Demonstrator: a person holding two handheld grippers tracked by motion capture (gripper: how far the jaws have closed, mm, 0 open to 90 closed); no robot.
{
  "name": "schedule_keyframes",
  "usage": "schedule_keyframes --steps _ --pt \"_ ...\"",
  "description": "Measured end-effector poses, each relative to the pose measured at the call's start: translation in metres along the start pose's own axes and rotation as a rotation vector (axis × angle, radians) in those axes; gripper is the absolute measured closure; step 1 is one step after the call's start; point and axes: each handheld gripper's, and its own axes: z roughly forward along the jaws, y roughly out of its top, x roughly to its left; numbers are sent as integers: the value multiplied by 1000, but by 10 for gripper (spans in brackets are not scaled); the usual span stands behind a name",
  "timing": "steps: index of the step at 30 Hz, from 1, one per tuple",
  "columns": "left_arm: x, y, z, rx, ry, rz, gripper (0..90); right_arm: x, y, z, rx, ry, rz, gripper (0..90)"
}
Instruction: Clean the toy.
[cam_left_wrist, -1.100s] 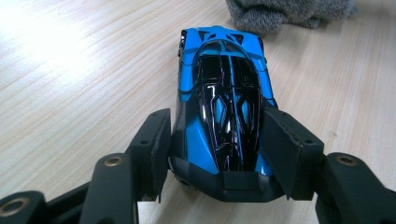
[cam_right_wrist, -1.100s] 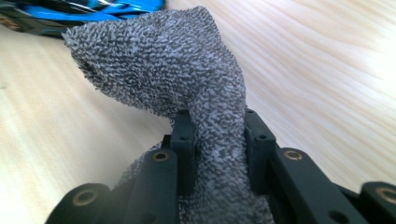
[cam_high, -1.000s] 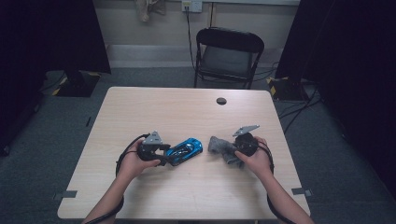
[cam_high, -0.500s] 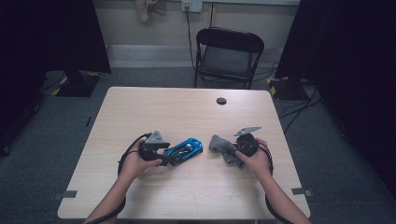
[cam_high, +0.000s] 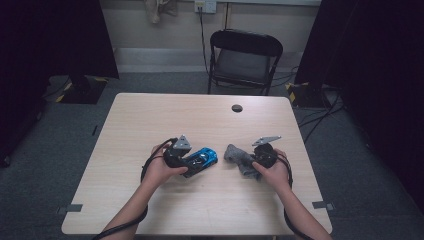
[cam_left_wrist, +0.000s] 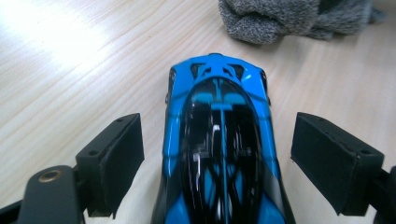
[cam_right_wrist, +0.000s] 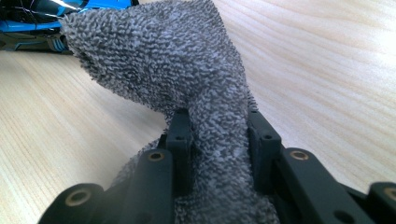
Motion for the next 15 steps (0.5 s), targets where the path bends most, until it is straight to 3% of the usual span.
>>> schedule_keyframes --steps 5,15 --pt "-1 9 16 53 -1 7 171 0 0 1 0 -1 4 672" --pt "-2 12 36 118 3 -3 169 0 0 1 -2 0 6 671"
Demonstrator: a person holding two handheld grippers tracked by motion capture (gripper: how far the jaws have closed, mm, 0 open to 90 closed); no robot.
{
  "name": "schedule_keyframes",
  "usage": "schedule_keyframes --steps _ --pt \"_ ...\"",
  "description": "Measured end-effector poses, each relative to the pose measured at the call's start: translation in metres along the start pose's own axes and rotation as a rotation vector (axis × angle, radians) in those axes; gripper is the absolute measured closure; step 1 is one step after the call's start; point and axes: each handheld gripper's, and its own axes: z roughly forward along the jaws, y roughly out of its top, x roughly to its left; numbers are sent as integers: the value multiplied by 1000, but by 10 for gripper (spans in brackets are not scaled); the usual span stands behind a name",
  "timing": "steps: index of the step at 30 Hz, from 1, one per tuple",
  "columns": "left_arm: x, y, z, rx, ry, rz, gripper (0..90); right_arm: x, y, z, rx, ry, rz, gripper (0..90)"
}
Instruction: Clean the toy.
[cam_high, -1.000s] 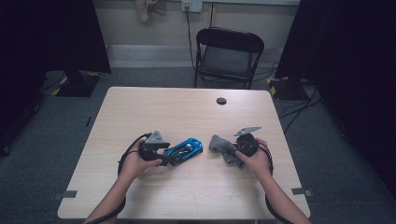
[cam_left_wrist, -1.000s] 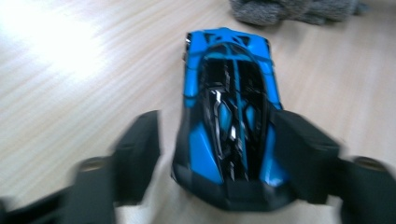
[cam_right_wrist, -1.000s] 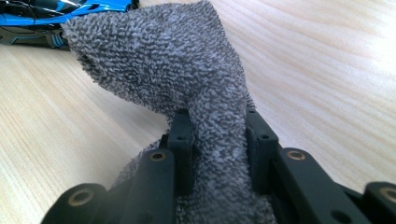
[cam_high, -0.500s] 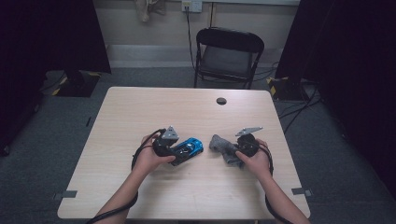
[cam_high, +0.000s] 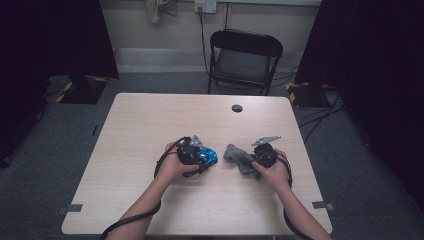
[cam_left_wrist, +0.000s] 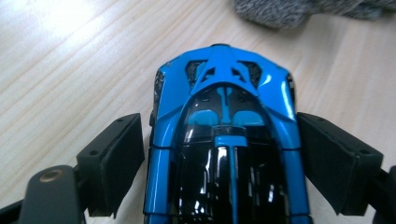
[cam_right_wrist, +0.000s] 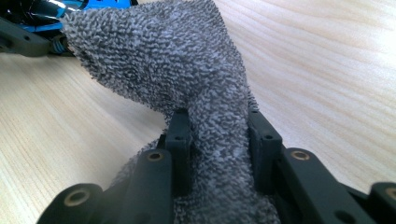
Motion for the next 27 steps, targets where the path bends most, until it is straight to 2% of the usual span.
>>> schedule_keyframes --steps 6,8,12,13,15,21,25,27 --pt "0 -2 4 -15 -5 0 183 0 -1 0 -5 2 4 672" --pt "-1 -1 3 -8 -12 9 237 0 -1 0 -3 1 3 672" --pt "-1 0 1 10 -12 12 242 0 0 0 -3 -1 4 672" --pt "-1 0 1 11 -9 25 243 0 0 0 -3 -1 4 673" --pt "-2 -1 0 4 -6 21 243 0 0 0 -3 -2 4 674" --pt "-3 -7 -6 8 -10 31 244 0 -1 0 -8 2 16 678" --pt "-5 -14 -15 -18 -17 36 244 1 0 -1 -13 -2 9 688" --pt "-7 -16 -20 -16 -23 49 244 2 1 -1 -9 -7 4 693"
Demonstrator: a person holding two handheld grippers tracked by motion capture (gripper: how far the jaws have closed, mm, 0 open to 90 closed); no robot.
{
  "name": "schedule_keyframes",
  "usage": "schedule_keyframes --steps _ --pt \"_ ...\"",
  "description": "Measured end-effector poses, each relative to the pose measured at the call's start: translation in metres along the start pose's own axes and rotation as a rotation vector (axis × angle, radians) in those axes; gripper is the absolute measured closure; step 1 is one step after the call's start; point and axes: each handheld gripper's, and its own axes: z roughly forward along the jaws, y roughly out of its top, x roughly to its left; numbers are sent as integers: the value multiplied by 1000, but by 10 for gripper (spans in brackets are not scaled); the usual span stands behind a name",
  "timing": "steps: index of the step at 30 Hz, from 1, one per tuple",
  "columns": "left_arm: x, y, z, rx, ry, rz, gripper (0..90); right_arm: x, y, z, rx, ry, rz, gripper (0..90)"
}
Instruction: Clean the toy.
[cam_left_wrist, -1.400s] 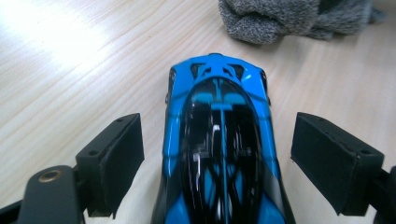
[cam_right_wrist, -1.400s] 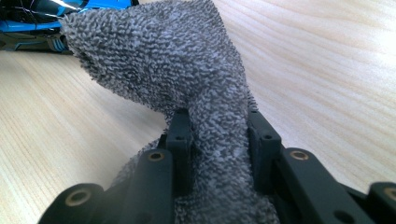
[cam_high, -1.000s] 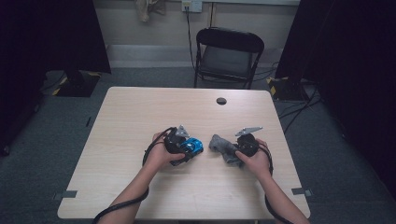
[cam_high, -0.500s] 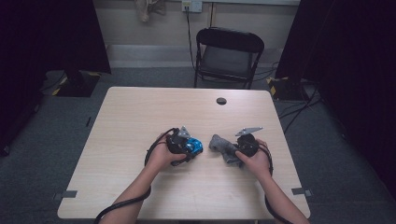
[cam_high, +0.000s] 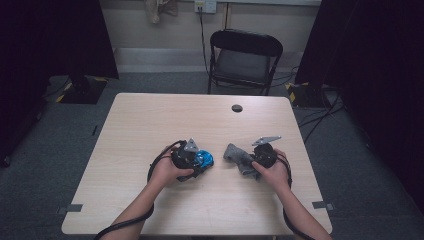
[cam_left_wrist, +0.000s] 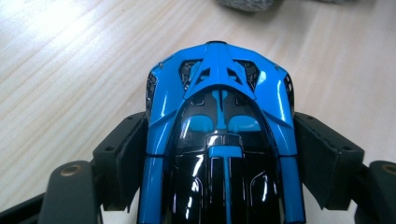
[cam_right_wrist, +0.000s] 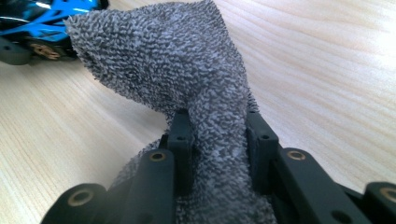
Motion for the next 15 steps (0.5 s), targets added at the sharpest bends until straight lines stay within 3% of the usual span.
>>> schedule_keyframes --steps 9,15 --pt "-8 -12 -12 27 -23 21 244 14 12 -3 6 25 -26 712" --pt "-11 -18 -15 17 -32 15 244 37 28 2 -16 54 -46 718"
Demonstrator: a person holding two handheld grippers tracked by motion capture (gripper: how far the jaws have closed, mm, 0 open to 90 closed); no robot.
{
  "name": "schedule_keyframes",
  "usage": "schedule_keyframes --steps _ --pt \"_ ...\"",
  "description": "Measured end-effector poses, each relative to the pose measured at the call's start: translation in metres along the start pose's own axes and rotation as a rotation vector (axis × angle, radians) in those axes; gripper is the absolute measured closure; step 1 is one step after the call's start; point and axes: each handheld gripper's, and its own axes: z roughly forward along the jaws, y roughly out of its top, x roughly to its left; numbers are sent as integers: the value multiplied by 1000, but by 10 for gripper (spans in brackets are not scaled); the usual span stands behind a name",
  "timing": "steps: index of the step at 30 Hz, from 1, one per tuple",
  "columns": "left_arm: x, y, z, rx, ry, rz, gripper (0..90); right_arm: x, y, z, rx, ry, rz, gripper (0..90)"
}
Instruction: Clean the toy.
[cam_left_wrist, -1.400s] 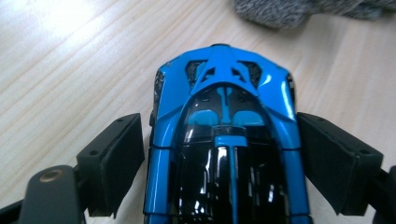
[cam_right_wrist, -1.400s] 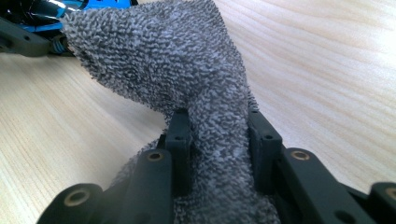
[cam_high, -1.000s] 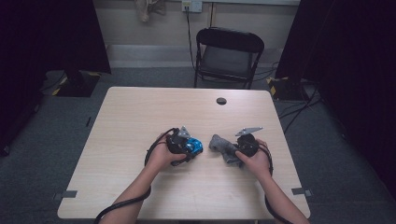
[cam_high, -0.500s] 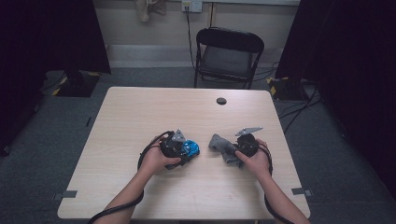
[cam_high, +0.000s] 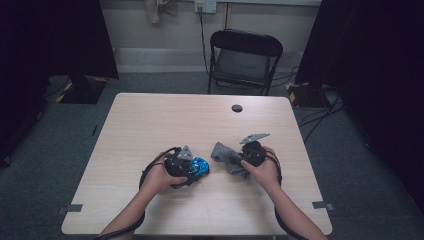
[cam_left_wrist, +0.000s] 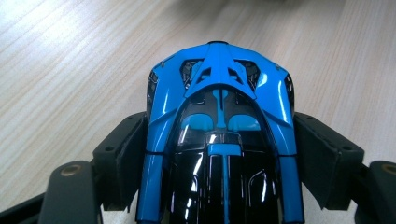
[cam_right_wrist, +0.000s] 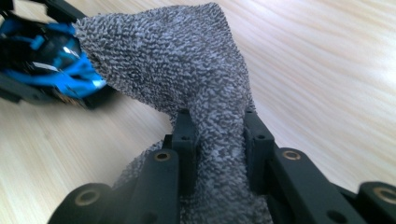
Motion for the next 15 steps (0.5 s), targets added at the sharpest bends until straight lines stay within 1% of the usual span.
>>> schedule_keyframes --steps 2,6,7,9,10,11,12,13,15 --pt "0 0 0 1 0 2 244 6 6 3 -2 0 7 719" --pt "-1 -1 2 6 -4 5 244 13 17 14 -2 -24 22 719" --pt "-1 -1 2 10 -5 6 244 15 19 18 2 -30 26 719" --pt "-1 -1 2 -1 -7 3 244 18 23 27 18 -46 20 718" --pt "-1 -1 2 -1 -7 3 244 18 23 27 18 -46 20 718" --pt "-1 0 3 -11 -7 -5 244 23 26 37 46 -56 1 718" --pt "-1 0 3 -11 -7 -5 244 26 27 42 61 -60 -16 718" --pt "-1 0 3 -19 -4 -19 244 29 28 46 76 -56 -31 718" --pt "0 -1 2 -23 -8 -25 244 35 28 49 84 -47 -52 718"
